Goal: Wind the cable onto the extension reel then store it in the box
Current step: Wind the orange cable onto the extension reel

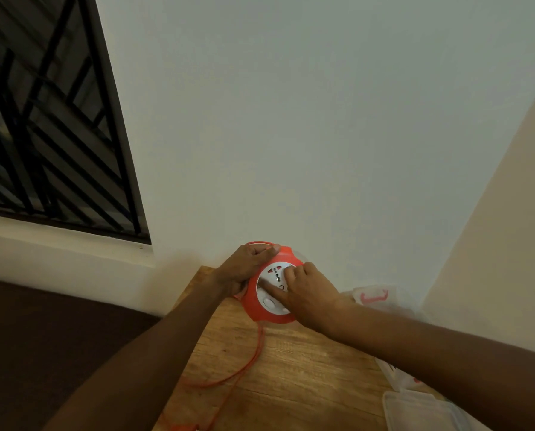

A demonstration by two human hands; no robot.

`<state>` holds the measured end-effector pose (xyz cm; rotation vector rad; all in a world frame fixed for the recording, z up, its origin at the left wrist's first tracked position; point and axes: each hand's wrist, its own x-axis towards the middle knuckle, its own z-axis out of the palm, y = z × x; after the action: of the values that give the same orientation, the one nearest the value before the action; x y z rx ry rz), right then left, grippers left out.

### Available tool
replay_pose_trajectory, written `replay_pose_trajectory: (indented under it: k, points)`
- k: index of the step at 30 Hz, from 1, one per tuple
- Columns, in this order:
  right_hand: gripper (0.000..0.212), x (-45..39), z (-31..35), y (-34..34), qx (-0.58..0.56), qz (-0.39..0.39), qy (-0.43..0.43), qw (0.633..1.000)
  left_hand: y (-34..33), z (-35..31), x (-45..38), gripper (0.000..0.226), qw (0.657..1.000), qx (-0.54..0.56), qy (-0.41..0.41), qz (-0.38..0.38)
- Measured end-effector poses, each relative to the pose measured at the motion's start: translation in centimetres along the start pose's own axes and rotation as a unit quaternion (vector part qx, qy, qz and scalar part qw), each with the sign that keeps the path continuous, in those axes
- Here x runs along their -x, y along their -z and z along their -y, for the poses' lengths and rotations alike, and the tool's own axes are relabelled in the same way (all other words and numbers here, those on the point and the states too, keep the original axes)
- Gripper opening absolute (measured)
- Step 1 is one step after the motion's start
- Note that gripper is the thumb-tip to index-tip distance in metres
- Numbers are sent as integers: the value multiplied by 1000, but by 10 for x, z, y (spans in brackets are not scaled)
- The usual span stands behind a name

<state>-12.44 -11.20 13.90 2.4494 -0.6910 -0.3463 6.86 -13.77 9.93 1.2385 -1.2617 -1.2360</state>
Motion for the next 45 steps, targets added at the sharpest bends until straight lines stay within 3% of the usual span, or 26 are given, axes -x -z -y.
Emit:
replay_pose_trajectory:
  k: [3, 5, 8, 12, 14, 19, 23, 29, 33, 36, 40, 41, 42, 45]
  points:
    - [88, -4, 6, 0, -145, 39, -86, 985, -1, 2, -1, 43, 1000, -3, -1, -25]
    - [87, -5, 7, 2, -182, 59, -99, 976, -1, 2, 0, 42, 1000, 0, -2, -25]
    - [87, -1, 3, 1, -99, -2, -50, 994, 0, 2, 2, 39, 999, -2, 0, -35]
    - [62, 7, -11, -8, -60, -83, 73, 992, 3, 4, 6, 49, 999, -12, -6, -37]
    - [59, 9, -16, -11, -47, -78, 117, 989, 5, 4, 7, 52, 1000, -9, -9, -28]
    - [64, 10, -19, -6, -25, -54, 120, 991, 4, 5, 7, 56, 1000, -22, -9, -11]
    - [69, 8, -16, -1, 23, -34, 132, 990, 3, 7, 8, 45, 1000, -25, 3, -3]
    - [77, -1, 1, 0, 82, 0, 85, 993, -4, 3, 9, 54, 1000, -11, 10, -6]
    - [88, -3, 5, 1, -91, 13, -34, 995, -3, 3, 12, 45, 999, 0, 6, -39]
    - [98, -4, 10, -1, -317, 48, -153, 935, -4, 1, 13, 39, 997, 39, 6, -67]
    - [106, -7, 19, 0, -621, 98, -216, 747, -5, 2, 15, 37, 995, 65, 14, -72]
    - [106, -6, 21, 0, -634, 104, -216, 735, -4, 5, 16, 37, 995, 68, 14, -69]
    - [104, -4, 22, -1, -608, 100, -215, 758, -3, 7, 16, 36, 995, 70, 16, -68]
    - [86, 5, 21, -10, -395, 21, -187, 899, -1, 14, 15, 35, 994, 71, 30, -77]
